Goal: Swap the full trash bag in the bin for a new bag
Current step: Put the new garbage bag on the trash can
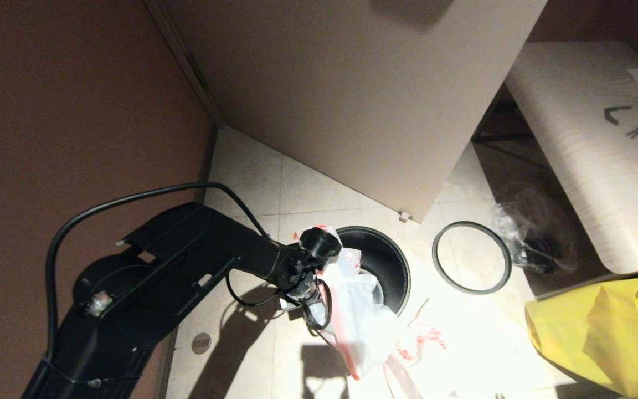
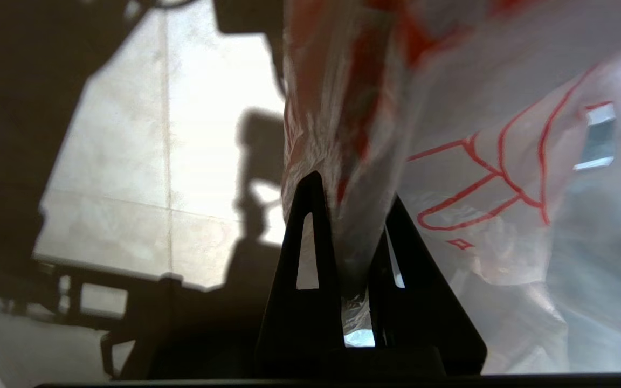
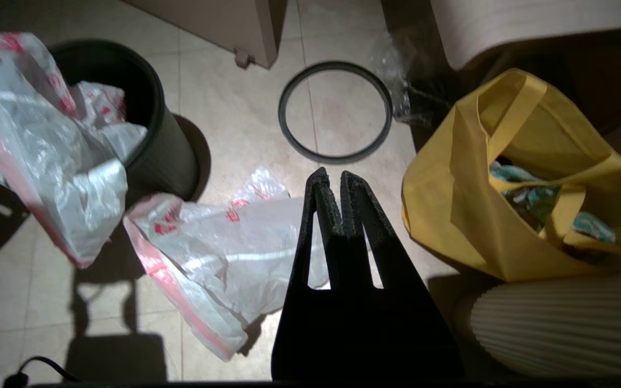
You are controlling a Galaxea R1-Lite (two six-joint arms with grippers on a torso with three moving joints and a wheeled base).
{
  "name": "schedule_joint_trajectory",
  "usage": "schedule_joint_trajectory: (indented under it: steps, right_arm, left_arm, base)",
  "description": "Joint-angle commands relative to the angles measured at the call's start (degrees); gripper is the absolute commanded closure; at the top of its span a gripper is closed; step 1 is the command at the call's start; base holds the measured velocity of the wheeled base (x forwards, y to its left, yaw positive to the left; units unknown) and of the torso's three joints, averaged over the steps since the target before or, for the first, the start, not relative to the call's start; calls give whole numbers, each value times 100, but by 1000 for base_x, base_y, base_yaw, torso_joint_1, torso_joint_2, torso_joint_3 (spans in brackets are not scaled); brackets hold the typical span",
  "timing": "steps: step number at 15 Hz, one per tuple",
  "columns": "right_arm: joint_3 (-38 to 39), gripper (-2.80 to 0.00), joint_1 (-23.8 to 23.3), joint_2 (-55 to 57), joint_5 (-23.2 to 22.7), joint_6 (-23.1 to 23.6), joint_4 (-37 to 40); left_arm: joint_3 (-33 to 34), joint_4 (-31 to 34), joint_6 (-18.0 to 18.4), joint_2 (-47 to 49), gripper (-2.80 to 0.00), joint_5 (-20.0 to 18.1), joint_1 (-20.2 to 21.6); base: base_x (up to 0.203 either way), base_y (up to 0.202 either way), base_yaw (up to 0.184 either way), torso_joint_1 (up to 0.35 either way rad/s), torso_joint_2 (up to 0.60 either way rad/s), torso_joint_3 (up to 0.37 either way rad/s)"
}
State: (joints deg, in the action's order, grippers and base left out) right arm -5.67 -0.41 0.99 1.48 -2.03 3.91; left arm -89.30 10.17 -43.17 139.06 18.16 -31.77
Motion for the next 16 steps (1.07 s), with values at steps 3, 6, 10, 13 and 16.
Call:
schedule_joint_trajectory:
  steps: [3, 6, 10, 13, 16]
  right_arm:
    - [-1277, 0, 4, 975, -90, -81, 425]
    - [-2340, 0, 6, 2373, -331, 48, 530]
    - [-4283, 0, 40, 4107, -417, 530, 631]
    - [-5348, 0, 769, 5259, -141, 672, 906]
    - [-5680, 0, 2815, 6732, 999, 493, 897]
  left_arm:
    - [47, -11, -116, -248, 0, -51, 520]
    - [96, -31, -288, -274, 0, -338, 724]
    - [103, -176, -290, -238, 0, -667, 769]
    - [142, -463, -285, -276, 0, -809, 863]
    - [179, -595, -287, -259, 0, -955, 875]
  base:
    - [0, 0, 0, 0, 0, 0]
    - [0, 0, 0, 0, 0, 0]
    - [0, 0, 0, 0, 0, 0]
    - [0, 0, 0, 0, 0, 0]
    - [0, 0, 0, 0, 0, 0]
